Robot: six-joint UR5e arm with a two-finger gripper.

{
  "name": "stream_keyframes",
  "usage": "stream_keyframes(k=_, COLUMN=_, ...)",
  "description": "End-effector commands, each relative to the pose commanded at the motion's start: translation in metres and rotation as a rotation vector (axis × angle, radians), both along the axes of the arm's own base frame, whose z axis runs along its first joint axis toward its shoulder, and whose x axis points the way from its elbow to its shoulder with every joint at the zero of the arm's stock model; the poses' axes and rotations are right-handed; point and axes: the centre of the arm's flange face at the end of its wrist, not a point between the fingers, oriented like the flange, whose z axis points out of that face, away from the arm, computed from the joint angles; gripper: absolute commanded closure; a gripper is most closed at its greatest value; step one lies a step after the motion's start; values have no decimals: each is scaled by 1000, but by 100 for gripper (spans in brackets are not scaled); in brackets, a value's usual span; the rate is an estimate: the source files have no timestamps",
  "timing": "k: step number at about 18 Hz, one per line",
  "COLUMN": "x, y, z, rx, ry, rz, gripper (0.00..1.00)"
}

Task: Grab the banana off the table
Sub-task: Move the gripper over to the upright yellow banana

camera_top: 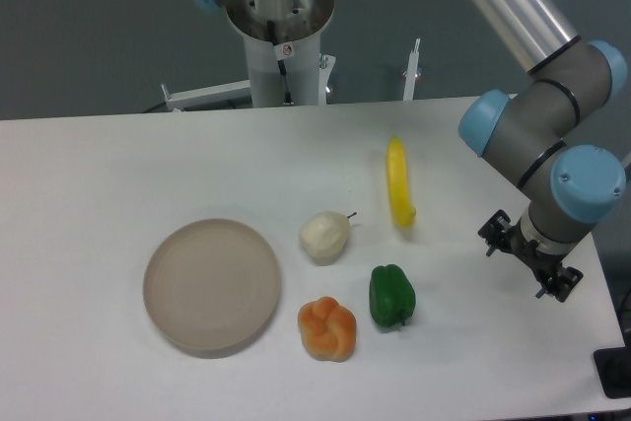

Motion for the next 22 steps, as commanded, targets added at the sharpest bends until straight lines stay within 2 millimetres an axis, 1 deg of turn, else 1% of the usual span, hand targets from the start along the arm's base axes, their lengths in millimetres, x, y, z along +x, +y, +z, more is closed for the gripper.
stream_keyframes(k=4, x=1, y=0, z=4, rx=5, ry=0, rz=-2, gripper=0)
stream_keyframes(k=5, x=3, y=1, z=5, rx=6, ry=0, rz=-2, gripper=0)
stream_keyframes(k=7, x=13, y=9, z=3, rx=-2, ry=2, rz=-18, gripper=0)
stream_keyframes(k=9, x=19, y=11, z=4, rx=-7, ry=-4, rz=-27, gripper=0)
stream_keyframes(k=10, x=23, y=6, z=8, rx=-12, ry=-10, rz=-35, gripper=0)
stream_keyframes(k=11, x=32, y=-5, z=7, rx=-21, ry=-25, rz=-34, gripper=0)
stream_keyframes(k=12, x=38, y=-10, z=7, rx=-27, ry=-32, rz=-34, gripper=0)
stream_keyframes(k=14, x=59, y=-22, z=1, rx=-48, ry=-60, rz=-38, gripper=0)
stream_keyframes(k=16, x=72, y=-31, z=-1, rx=-61, ry=-76, rz=-40, gripper=0)
stream_keyframes(k=18, x=82, y=-42, z=-2, rx=-66, ry=-91, rz=-37, gripper=0)
stream_keyframes(k=20, x=87, y=-53, z=2, rx=-67, ry=-108, rz=-27, gripper=0)
stream_keyframes(k=22, x=91, y=-59, z=1, rx=-60, ry=-124, rz=-20, gripper=0)
